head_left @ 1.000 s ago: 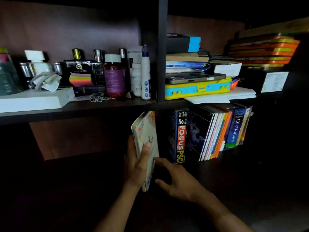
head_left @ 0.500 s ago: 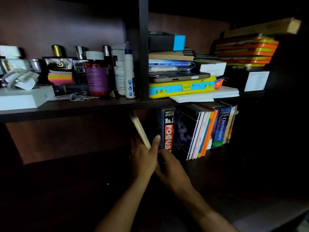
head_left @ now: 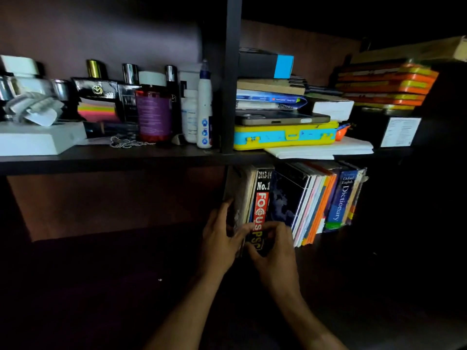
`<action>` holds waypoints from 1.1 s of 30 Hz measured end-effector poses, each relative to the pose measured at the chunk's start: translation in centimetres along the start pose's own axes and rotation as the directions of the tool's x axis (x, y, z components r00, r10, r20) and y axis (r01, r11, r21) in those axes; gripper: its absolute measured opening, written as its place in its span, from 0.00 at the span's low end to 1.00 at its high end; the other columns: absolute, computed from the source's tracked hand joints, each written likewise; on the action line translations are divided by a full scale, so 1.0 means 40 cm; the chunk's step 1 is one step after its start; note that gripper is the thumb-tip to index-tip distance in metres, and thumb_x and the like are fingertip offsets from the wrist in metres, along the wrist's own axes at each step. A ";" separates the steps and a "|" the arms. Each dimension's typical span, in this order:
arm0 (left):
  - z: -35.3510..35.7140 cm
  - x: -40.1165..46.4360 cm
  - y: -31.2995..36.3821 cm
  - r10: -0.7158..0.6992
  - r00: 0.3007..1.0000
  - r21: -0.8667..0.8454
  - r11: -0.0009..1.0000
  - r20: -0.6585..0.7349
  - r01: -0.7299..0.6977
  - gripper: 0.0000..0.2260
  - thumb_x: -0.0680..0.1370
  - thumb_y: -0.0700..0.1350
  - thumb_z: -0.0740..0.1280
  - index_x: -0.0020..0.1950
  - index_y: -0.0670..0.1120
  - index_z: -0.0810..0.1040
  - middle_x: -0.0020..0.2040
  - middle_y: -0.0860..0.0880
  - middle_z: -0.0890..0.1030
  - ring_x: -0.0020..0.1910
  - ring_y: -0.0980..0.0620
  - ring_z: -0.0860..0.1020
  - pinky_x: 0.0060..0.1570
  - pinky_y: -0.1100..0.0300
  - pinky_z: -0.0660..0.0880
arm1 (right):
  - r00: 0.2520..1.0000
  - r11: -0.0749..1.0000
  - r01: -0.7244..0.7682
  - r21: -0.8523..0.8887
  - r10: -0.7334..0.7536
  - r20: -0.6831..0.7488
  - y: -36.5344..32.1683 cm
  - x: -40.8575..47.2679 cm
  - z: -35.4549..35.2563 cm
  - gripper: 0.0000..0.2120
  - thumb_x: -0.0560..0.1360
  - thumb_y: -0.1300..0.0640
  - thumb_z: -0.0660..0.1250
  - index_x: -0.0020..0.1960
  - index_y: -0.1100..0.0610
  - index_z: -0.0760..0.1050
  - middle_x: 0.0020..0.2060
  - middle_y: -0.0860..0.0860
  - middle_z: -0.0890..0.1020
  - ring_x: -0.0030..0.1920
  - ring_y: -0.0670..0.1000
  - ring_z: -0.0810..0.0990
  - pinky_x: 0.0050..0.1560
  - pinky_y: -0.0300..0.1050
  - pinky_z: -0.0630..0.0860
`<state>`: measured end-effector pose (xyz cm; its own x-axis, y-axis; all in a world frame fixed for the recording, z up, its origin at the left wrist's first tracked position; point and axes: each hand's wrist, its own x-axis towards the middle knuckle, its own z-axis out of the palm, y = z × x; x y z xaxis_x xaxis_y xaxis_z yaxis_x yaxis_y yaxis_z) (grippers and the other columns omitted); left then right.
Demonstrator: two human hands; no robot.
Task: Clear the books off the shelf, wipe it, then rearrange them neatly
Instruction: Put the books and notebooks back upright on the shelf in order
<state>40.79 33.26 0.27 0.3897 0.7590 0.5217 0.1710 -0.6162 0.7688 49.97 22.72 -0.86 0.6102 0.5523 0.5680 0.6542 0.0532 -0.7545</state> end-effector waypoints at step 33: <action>0.012 0.010 0.005 -0.217 0.976 0.050 0.975 -0.008 0.217 0.41 0.72 0.77 0.57 0.80 0.57 0.57 0.79 0.48 0.63 0.76 0.45 0.66 0.72 0.44 0.67 | 0.999 0.998 0.050 -0.037 -0.050 -0.007 0.012 0.004 0.003 0.27 0.70 0.60 0.76 0.64 0.50 0.69 0.56 0.45 0.74 0.58 0.44 0.75 0.59 0.45 0.77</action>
<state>41.44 33.34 0.47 0.3357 0.8764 0.3453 0.2967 -0.4463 0.8443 50.35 22.94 -1.16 0.5798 0.5427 0.6077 0.6998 0.0503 -0.7126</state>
